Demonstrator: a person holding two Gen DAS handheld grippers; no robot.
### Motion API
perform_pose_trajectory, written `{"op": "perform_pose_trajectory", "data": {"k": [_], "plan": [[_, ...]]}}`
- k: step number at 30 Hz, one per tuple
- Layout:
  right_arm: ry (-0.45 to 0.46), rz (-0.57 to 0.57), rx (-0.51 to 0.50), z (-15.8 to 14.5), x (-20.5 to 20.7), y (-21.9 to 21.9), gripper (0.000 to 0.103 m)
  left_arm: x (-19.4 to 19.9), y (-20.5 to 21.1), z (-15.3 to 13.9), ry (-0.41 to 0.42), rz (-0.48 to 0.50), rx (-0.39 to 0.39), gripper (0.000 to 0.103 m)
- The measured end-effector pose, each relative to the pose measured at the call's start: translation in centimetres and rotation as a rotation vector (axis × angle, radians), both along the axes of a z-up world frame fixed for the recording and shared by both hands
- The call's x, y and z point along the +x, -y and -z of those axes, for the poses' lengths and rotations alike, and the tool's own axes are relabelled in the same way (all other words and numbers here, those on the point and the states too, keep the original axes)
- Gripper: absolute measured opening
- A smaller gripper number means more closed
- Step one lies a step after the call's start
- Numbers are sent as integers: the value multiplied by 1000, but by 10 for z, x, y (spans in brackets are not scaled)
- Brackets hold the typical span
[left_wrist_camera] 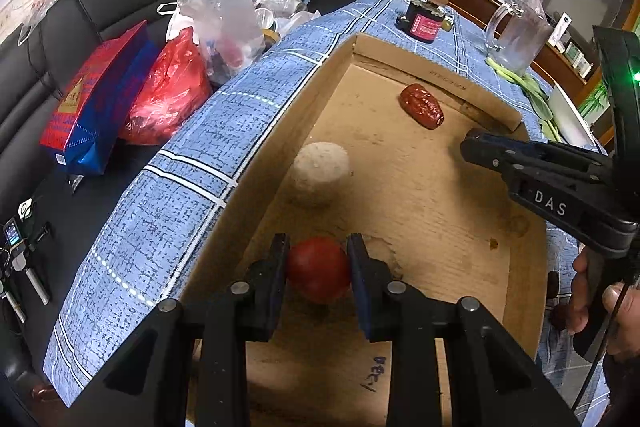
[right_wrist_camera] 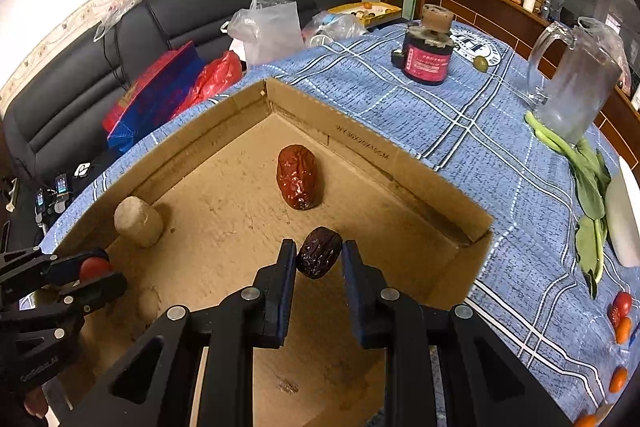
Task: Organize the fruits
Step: 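Carry the tomato and dark date into the tray and open both tools, then move both tools back over the remaining fruits on the cloth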
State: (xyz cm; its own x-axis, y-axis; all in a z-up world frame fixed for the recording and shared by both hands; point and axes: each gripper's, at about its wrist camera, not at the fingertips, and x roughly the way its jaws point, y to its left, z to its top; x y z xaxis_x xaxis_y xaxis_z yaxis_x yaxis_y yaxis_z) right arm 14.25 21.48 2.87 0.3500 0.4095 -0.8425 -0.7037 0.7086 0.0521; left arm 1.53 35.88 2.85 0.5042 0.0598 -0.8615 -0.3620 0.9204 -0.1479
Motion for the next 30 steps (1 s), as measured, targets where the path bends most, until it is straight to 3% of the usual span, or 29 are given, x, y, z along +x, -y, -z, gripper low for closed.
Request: {"op": "perform_pose_trajectory", "data": {"k": [13, 17, 22, 30], "plan": [[-35, 27, -40, 13, 5, -2, 27, -2, -1, 4, -15, -4, 5, 29], [-35, 37, -42, 13, 5, 1, 52, -4, -1, 4, -22, -3, 4, 30], [-28, 48, -35, 10, 3, 6, 52, -7, 0, 0, -14, -7, 13, 42], [-6, 49, -40, -2, -7, 16, 52, -15, 4, -6, -6, -9, 15, 43]]}}
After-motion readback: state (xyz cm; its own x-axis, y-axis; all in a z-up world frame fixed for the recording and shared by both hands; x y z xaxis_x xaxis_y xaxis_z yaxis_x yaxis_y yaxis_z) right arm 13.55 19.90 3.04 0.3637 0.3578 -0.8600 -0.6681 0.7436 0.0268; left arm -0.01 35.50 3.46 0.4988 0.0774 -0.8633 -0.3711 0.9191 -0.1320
